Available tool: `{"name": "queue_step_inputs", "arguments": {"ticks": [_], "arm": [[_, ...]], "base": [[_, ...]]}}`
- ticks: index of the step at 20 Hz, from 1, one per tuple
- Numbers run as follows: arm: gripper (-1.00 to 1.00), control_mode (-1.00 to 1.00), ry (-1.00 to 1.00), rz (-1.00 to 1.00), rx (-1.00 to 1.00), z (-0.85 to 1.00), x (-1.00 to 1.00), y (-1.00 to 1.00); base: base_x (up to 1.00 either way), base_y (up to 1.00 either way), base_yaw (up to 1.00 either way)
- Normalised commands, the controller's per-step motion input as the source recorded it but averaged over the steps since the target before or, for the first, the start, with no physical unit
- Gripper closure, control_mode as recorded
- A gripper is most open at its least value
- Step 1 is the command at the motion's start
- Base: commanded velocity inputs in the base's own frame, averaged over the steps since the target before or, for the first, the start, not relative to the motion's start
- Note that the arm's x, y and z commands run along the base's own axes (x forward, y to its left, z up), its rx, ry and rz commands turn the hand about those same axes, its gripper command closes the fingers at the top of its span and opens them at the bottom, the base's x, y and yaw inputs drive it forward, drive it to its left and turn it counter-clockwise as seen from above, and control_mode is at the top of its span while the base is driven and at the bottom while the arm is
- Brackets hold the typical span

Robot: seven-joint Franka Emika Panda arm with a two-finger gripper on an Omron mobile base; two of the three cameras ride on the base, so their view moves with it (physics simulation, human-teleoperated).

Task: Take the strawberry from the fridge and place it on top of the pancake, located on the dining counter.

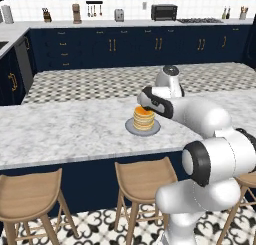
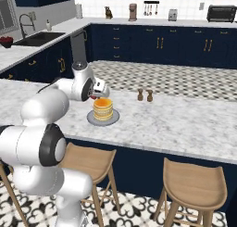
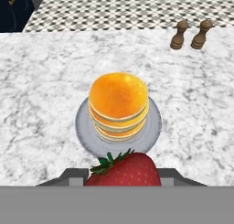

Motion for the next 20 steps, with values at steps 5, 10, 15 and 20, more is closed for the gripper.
{"name": "queue_step_inputs", "arguments": {"ticks": [5,10,15,20], "arm": [[1.0,-1.0,0.0,0.0,0.0,-0.19,0.39,0.0],[1.0,-1.0,0.0,-0.01,0.0,-0.14,0.49,0.0],[1.0,-1.0,0.0,-0.02,-0.01,-0.21,0.42,0.0],[1.0,-1.0,0.06,-0.01,0.0,-0.28,0.1,0.0]], "base": [[0.0,0.0,0.0],[0.0,0.0,0.0],[0.0,0.0,0.0],[0.0,0.0,0.0]]}}
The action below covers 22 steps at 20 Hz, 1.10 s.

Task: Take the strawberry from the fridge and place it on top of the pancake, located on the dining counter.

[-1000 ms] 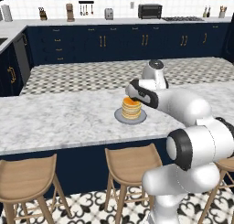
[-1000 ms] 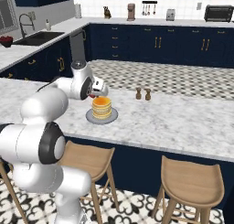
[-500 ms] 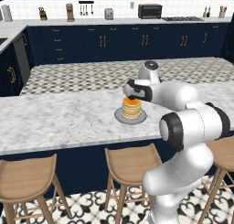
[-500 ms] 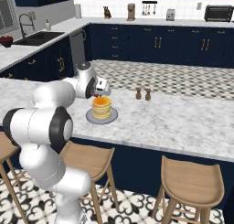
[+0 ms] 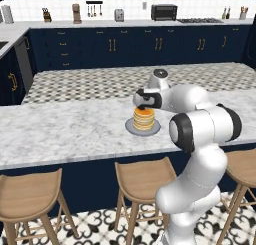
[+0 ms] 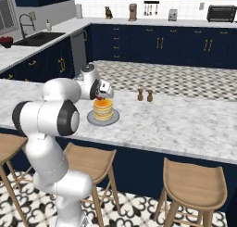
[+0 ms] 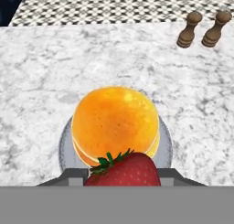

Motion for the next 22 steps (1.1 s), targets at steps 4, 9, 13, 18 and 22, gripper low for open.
{"name": "queue_step_inputs", "arguments": {"ticks": [4,9,13,18,22], "arm": [[1.0,-1.0,0.03,-0.01,0.0,-0.21,0.29,0.0],[1.0,-1.0,0.0,-0.01,0.0,-0.08,0.35,0.0],[1.0,-1.0,0.03,0.0,0.0,-0.13,0.09,0.0],[1.0,-1.0,0.02,-0.01,0.0,-0.2,0.07,0.03],[1.0,-1.0,0.0,0.0,-0.01,-0.19,0.13,0.02]], "base": [[0.0,0.0,0.0],[0.0,0.0,0.0],[0.0,0.0,0.0],[0.0,0.0,0.0],[0.0,0.0,0.0]]}}
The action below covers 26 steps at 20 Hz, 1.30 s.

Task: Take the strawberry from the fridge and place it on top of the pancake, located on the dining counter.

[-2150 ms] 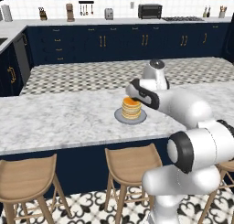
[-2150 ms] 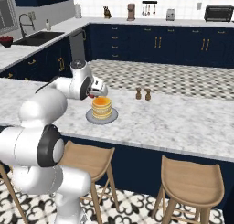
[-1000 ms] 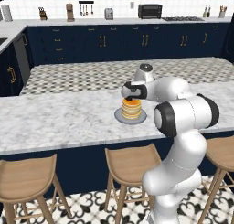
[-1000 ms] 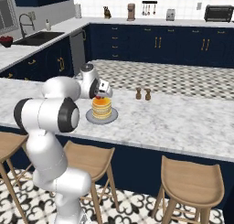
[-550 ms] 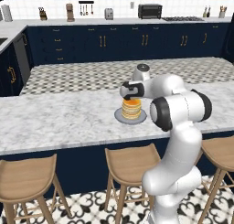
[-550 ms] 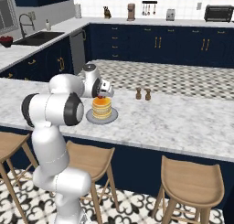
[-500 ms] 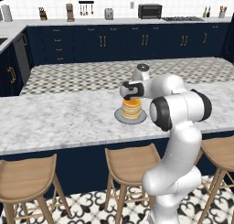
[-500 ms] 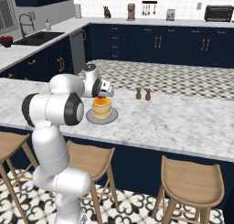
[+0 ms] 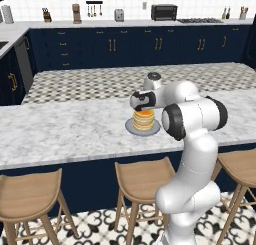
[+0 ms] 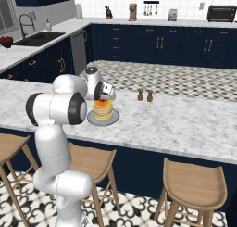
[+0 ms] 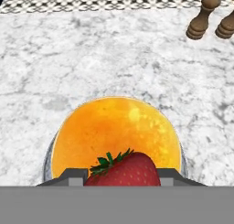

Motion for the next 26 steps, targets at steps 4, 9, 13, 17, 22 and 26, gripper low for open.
{"name": "queue_step_inputs", "arguments": {"ticks": [4,9,13,17,22,26], "arm": [[1.0,-1.0,0.0,-0.01,-0.01,-0.2,0.05,0.03],[1.0,-1.0,0.0,0.0,0.0,-0.13,0.12,0.04],[1.0,-1.0,0.01,-0.01,0.0,0.0,0.09,0.01],[1.0,-1.0,0.03,-0.01,0.0,0.01,0.29,0.0],[1.0,-1.0,0.0,0.0,0.0,-0.07,-0.01,0.0],[1.0,-1.0,0.0,0.0,0.0,-0.16,-0.1,0.0]], "base": [[0.0,0.0,0.0],[0.0,0.0,0.0],[0.0,0.0,0.0],[0.0,0.0,0.0],[0.0,0.0,0.0],[0.0,0.0,0.0]]}}
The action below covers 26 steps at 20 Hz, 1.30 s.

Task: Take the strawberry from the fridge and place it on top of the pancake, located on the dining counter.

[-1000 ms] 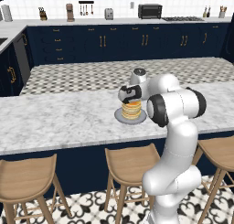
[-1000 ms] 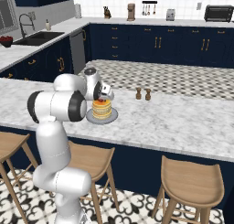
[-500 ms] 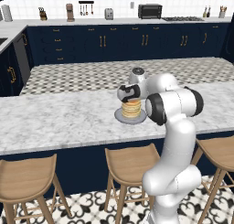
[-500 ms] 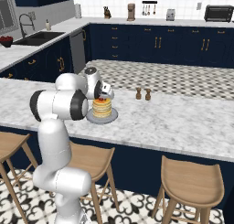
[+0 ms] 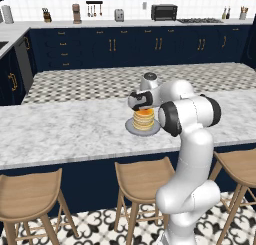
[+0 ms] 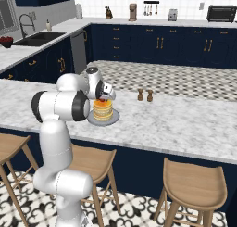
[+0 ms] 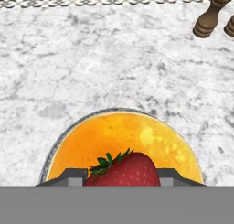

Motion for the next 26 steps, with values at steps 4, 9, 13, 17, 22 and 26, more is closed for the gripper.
{"name": "queue_step_inputs", "arguments": {"ticks": [4,9,13,17,22,26], "arm": [[1.0,-1.0,0.0,0.0,0.0,-0.23,0.09,0.0],[-1.0,-1.0,0.01,0.0,0.0,-0.22,0.0,0.0],[-1.0,-1.0,0.09,0.0,0.0,-0.25,-0.16,0.0],[-1.0,-1.0,0.1,0.0,0.0,-0.37,-0.15,-0.01],[-1.0,-1.0,0.05,0.0,0.0,-0.29,-0.16,0.0],[-1.0,-1.0,0.02,0.0,0.0,-0.23,-0.25,0.0]], "base": [[0.0,0.0,0.0],[0.0,0.0,0.0],[0.0,0.0,0.0],[0.0,0.0,0.0],[0.0,0.0,0.0],[0.0,0.0,0.0]]}}
